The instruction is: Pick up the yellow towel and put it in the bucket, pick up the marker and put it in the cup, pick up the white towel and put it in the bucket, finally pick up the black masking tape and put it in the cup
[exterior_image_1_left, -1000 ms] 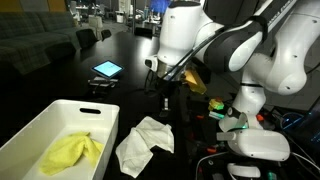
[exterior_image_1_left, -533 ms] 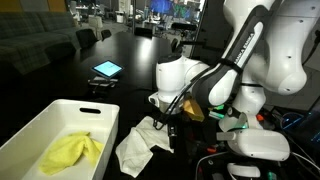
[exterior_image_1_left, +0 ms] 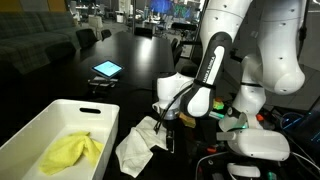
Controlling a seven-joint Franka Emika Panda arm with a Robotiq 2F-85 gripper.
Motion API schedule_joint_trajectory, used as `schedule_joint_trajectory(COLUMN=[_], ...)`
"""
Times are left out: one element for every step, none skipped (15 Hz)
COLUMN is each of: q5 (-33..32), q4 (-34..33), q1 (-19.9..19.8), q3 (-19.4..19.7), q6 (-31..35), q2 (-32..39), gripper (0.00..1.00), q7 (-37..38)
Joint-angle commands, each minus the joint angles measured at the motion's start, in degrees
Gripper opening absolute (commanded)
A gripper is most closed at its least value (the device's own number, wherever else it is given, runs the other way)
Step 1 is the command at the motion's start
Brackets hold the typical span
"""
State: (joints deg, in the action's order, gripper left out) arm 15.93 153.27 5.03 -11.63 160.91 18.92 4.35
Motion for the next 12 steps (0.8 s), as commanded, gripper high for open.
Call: schedule_joint_trajectory(q5=[0.8, 0.4, -0.3, -1.1, -1.9, -2.9, -4.0, -4.7, -5.7, -6.5, -7.1, -7.9], q4=[0.4, -0.1, -0.6, -1.5, -2.4, -3.4, -4.4, -5.6, -6.6, -7.5, -8.4, -9.0], q1=[-4.8, -6.2, -7.4, -8.4, -9.5, -10.3, -10.8, -11.9, -12.3, -12.6, -13.3, -13.0], q3=[0.0, 0.0, 0.1, 0.3, 0.3, 0.3, 0.4, -0.1, -0.1, -0.1, -0.5, -0.1], q6=[5.7, 7.4, 8.6, 9.6, 10.2, 10.7, 11.0, 11.0, 10.7, 10.4, 10.0, 9.8], q2=[3.3, 4.6, 5.8, 7.2, 8.5, 9.9, 11.2, 12.6, 13.7, 14.6, 15.4, 15.9], gripper=[1.0, 1.0, 1.0, 1.0, 1.0, 1.0, 1.0, 1.0, 1.0, 1.0, 0.92, 0.73], q7=[-4.5, -5.5, -6.4, -7.3, -8.2, -9.2, -9.7, -10.7, -11.0, -11.3, -11.7, -11.8])
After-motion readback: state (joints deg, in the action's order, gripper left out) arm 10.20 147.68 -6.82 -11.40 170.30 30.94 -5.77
